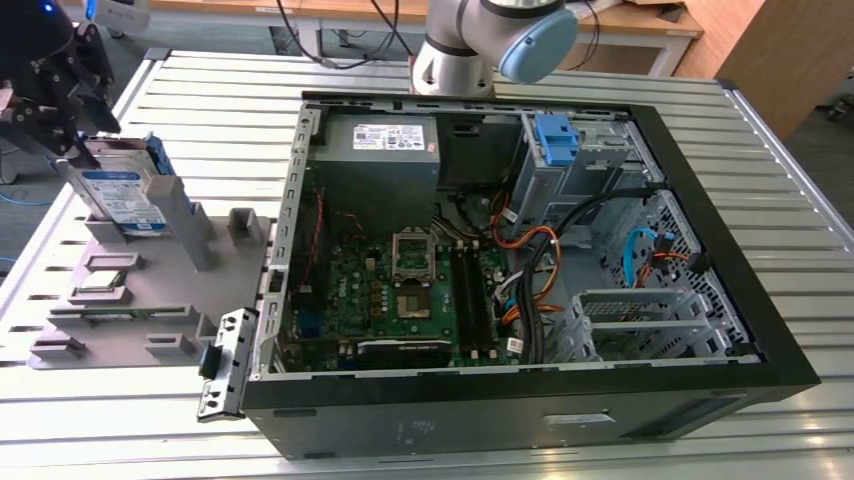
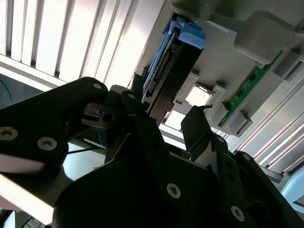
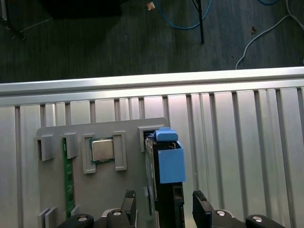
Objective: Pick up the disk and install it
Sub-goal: 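Pick up the disk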
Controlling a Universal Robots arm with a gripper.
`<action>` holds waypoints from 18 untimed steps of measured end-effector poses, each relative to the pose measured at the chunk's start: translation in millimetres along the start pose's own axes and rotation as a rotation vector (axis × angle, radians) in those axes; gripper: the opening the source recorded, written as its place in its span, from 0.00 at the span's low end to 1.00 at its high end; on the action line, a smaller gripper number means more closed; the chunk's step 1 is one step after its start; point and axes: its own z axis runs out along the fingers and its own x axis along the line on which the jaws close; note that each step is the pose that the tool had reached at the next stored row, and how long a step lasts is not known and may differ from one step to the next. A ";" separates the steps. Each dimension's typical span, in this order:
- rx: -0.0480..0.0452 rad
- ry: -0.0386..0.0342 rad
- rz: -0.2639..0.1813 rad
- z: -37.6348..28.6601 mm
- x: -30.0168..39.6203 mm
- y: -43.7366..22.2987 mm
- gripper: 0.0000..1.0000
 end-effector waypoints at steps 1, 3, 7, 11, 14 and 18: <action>0.0025 -0.0001 -0.001 0.9 0.0 0.1 0.59; 0.0085 -0.0006 -0.003 3.1 0.1 0.5 0.59; 0.0175 -0.0022 -0.006 6.8 0.0 1.8 0.59; 0.0179 -0.0023 -0.008 8.4 -0.4 2.8 0.59; 0.0166 -0.0018 -0.027 9.3 -0.9 2.9 0.59; 0.0142 -0.0007 -0.061 10.5 -1.8 3.0 0.59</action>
